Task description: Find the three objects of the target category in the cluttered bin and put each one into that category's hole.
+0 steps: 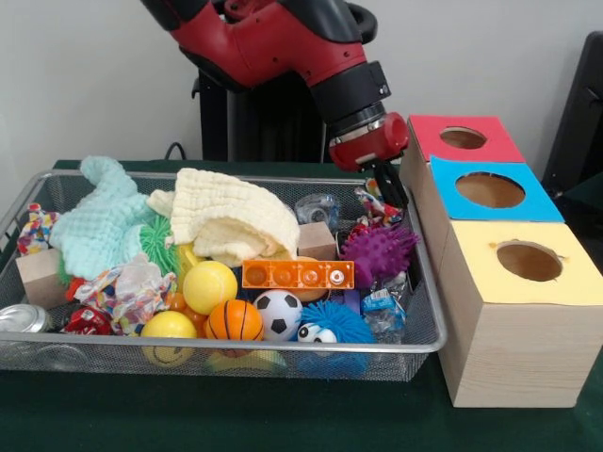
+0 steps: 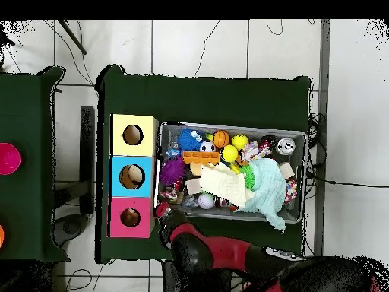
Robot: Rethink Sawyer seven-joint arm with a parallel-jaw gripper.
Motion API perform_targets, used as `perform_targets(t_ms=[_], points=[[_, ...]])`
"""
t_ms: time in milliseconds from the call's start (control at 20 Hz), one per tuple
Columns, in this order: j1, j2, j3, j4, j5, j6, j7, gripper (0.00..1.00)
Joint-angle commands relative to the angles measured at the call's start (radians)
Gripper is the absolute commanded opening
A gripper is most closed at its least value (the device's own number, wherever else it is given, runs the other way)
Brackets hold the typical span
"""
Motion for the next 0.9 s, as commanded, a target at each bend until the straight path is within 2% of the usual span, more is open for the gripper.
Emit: perform_targets(t_ms=[50,300,500,650,850,900], points=[[0.143,-0.097,-0.179,-0.155,0.131,-0.225,0.089,0.0],[0.244,-0.136,-0.287,-0.148,0.189,-0.339,0.068,0.0],[0.347,-0.156,-0.394,-0.14,0.275,-0.468,0.031,0.0],[0.439,-0.153,-0.483,-0.13,0.375,-0.619,-0.01,0.0],[0.597,-0.123,-0.6,-0.089,0.617,-0.902,-0.053,0.0],[0.624,-0.114,-0.616,-0.086,0.656,-0.947,-0.053,0.0]])
